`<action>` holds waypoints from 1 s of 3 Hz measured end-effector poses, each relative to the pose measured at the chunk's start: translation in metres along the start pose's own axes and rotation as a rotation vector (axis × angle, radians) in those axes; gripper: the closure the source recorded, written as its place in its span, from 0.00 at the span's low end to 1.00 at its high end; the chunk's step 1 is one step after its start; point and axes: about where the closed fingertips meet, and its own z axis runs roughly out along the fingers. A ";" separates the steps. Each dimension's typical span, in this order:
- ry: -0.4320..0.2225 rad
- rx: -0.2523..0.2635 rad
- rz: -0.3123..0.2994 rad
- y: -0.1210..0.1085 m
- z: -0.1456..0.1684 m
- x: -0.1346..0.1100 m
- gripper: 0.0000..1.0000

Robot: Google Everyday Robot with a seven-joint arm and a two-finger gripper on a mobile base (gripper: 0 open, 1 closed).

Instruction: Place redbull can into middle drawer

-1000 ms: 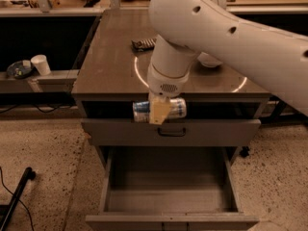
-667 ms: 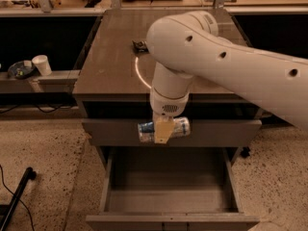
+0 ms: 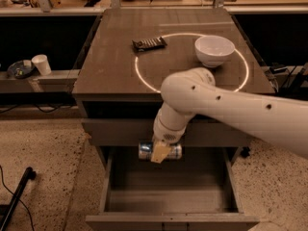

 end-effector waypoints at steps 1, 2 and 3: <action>-0.052 0.005 0.013 0.008 0.072 0.020 1.00; -0.128 0.071 0.028 0.011 0.113 0.035 1.00; -0.138 0.081 0.028 0.007 0.111 0.032 1.00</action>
Offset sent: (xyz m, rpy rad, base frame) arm -0.0139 -0.0103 -0.1582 0.1854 -0.1242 -0.0825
